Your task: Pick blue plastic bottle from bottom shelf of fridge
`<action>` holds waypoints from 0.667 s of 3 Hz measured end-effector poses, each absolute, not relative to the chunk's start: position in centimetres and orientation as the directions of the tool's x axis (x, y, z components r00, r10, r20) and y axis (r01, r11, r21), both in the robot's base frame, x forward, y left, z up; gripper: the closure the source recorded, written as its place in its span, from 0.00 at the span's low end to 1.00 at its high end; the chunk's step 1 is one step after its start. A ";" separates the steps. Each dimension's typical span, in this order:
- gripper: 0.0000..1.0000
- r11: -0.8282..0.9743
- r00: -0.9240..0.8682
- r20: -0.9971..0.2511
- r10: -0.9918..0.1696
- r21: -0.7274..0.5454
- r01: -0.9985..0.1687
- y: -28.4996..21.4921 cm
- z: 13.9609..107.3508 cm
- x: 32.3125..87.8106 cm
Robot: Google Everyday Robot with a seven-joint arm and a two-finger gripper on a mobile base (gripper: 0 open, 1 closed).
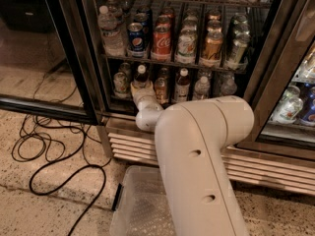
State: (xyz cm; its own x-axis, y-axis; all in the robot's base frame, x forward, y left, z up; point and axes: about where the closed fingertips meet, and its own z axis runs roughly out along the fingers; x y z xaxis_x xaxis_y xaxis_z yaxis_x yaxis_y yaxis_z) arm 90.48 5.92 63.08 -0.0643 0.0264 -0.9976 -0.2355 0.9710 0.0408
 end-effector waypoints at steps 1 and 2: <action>1.00 0.972 -0.068 -0.997 0.035 0.050 -0.229 5.8 63.1 90.3; 1.00 0.973 -0.069 -0.997 0.043 0.057 -0.222 5.7 63.3 90.2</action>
Offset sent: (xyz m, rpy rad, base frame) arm -0.0756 -0.0332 0.0582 0.1651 0.0340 -0.1697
